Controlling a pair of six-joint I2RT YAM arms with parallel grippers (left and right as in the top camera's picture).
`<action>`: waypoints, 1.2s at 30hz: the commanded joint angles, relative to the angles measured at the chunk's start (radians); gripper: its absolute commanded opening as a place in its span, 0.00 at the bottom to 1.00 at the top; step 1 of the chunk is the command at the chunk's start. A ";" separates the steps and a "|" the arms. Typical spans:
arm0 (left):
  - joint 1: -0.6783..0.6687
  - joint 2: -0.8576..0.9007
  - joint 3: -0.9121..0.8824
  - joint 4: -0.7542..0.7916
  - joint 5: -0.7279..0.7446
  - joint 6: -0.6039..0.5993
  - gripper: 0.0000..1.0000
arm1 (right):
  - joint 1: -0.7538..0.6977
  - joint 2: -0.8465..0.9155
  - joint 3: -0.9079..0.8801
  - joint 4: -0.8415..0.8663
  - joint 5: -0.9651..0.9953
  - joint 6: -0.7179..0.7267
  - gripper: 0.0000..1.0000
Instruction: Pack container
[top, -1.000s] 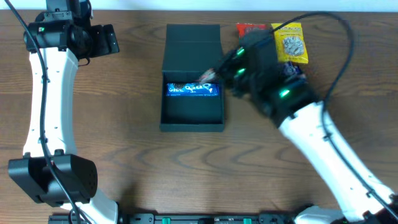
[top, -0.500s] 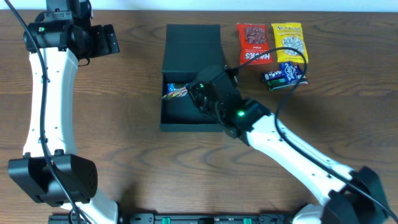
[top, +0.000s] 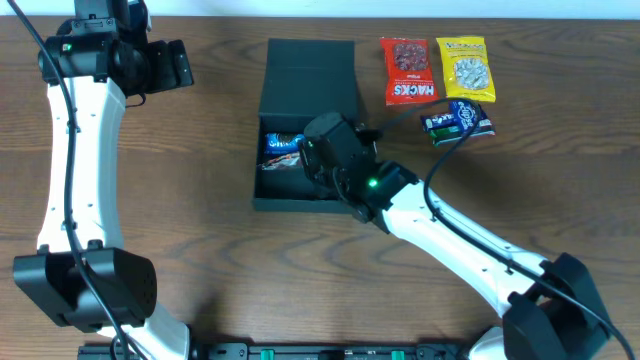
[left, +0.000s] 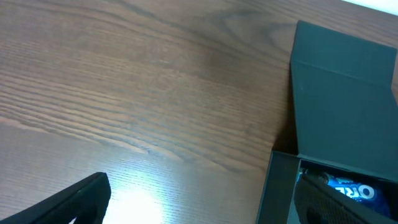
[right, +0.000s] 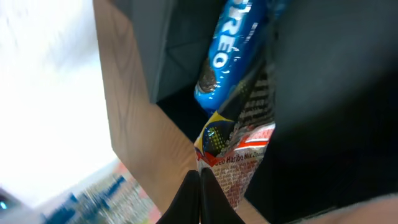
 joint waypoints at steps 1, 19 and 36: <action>0.003 0.003 0.004 -0.003 0.004 -0.012 0.95 | 0.027 0.012 -0.001 -0.011 0.082 0.130 0.02; 0.003 0.003 0.004 -0.003 0.004 -0.011 0.96 | 0.049 -0.035 0.000 0.349 0.076 -0.721 0.99; 0.003 0.003 0.004 -0.003 0.003 -0.011 0.95 | -0.135 -0.128 0.000 0.200 -0.152 -1.761 0.99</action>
